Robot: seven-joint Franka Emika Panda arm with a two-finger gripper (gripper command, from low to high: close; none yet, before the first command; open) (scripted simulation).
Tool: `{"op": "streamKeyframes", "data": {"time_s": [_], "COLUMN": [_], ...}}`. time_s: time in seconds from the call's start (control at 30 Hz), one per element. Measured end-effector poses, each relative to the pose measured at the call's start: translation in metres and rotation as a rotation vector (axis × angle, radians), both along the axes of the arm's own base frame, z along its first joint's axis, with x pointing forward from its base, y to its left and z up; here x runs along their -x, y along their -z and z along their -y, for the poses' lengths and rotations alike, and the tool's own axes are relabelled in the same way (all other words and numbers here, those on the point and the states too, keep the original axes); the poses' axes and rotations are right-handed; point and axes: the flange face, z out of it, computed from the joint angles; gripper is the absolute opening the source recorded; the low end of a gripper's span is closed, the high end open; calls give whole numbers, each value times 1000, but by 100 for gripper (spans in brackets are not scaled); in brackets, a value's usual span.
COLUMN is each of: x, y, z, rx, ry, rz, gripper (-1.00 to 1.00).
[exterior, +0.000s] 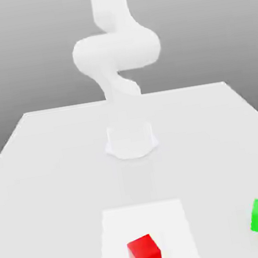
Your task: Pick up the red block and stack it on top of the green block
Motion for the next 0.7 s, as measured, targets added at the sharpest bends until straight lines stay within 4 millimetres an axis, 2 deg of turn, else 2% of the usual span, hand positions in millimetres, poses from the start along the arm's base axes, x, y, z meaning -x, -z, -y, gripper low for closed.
{"op": "streamKeyframes", "data": {"time_s": [0.17,0.33,0.5,0.7], "x": [-58,-96,-115,-113], "y": [86,177,273,387], "z": [2,1,-1,0], "rx": [14,35,63,109], "ry": [-73,-141,-204,-277], "rz": [-148,-289,-429,-597], "gripper": [0,0,0,0]}}
